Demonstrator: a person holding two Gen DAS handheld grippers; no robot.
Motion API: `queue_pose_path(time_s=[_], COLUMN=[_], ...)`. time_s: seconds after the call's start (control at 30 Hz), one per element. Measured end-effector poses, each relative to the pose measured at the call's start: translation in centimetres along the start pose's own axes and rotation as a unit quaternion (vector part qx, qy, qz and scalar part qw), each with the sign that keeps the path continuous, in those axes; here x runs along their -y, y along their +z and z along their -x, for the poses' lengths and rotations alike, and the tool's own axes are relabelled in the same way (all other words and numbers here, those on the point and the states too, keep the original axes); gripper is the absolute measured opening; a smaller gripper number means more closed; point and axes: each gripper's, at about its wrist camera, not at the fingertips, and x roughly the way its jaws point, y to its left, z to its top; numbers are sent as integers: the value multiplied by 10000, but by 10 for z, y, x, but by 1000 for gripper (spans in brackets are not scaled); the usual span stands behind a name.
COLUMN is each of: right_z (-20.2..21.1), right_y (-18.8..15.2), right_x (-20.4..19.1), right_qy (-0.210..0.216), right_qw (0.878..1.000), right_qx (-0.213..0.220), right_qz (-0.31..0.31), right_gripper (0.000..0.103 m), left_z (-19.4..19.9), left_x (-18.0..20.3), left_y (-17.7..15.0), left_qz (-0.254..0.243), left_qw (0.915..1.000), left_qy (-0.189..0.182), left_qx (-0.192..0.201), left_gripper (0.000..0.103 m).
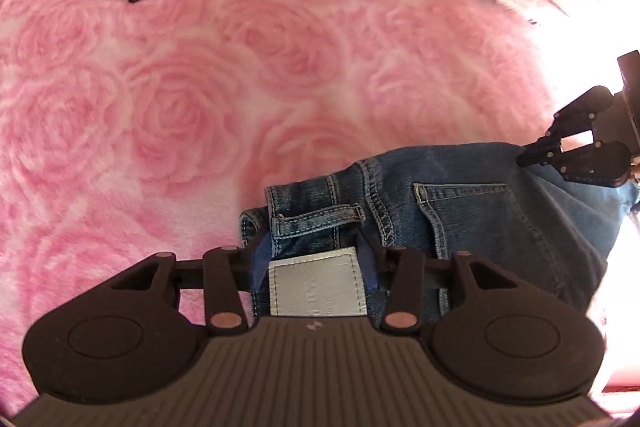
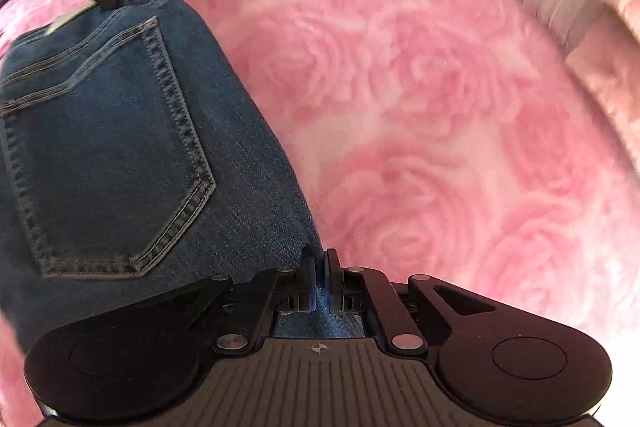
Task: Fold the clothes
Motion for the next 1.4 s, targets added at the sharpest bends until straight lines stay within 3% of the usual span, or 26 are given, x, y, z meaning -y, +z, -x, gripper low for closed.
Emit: queue_pose_path(time_s=[0.1, 0.2, 0.23, 0.33, 0.4, 0.5, 0.57, 0.67, 0.73, 0.8, 0.93, 1.0, 1.07, 1.13, 1.17, 1.23, 1.27, 1.3, 1.4], right_z=[3, 27, 37, 74, 99, 133, 144, 144, 133, 118, 89, 78, 79, 86, 92, 99, 102, 104, 107], right_y=[-10, -25, -30, -56, -80, -126, -156, -193, -212, -227, -257, -272, -278, -282, -283, -285, -286, -285, -287], right_x=[4, 4, 4, 0, -7, -28, -51, -80, -93, -92, -72, -54, -37, -21, -14, -3, 2, 3, -2], right_qy=[-12, -124, -188, -239, -111, 241, 445, 633, 731, 900, 1162, 1339, 1530, 1710, 1793, 1931, 1979, 1967, 1906], right_qw=[9988, 9952, 9935, 9813, 9651, 9291, 9038, 8800, 8673, 8520, 8195, 7976, 7868, 7736, 7654, 7461, 7380, 7377, 7397], right_qx=[198, 352, 400, 674, 930, 1303, 1414, 1316, 1206, 1190, 1347, 1426, 1684, 2053, 2293, 2674, 2822, 2878, 2980], right_qz=[-455, -901, -1045, -1789, -2448, -3454, -4015, -4519, -4773, -5019, -5447, -5707, -5737, -5747, -5740, -5784, -5802, -5782, -5724], right_gripper=[3, 15, 25, 33, 33, 33, 33, 34, 34, 35, 35, 35, 35, 35, 35, 35, 35, 35, 35], left_z=[-1, 11, 16, 34, 45, 59, 61, 57, 51, 44, 22, 7, -9, -26, -34, -47, -49, -49, -47], left_x=[2, 5, 7, 19, 30, 50, 72, 117, 159, 201, 281, 309, 330, 344, 349, 354, 355, 354, 350], left_y=[-3, -2, -2, -4, -7, -12, -15, -21, -31, -45, -85, -102, -115, -121, -122, -118, -113, -106, -84], left_qz=[-81, -114, -158, -503, -798, -1244, -1562, -2178, -2790, -3491, -4895, -5377, -5807, -6136, -6229, -6218, -6149, -6048, -5727], left_qw=[9999, 9998, 9997, 9982, 9958, 9907, 9868, 9758, 9596, 9360, 8704, 8422, 8139, 7892, 7814, 7814, 7864, 7937, 8152], left_qy=[62, 82, 102, 314, 451, 553, 421, 13, -272, -418, -506, -384, -118, 228, 344, 405, 389, 340, 158], left_qx=[-91, -137, -132, -105, -84, -66, -107, -203, -223, -189, -123, -121, -115, -100, -137, -337, -442, -547, -851], left_gripper=[44, 45, 45, 44, 44, 44, 44, 44, 44, 46, 50, 50, 50, 48, 46, 34, 28, 21, 13])
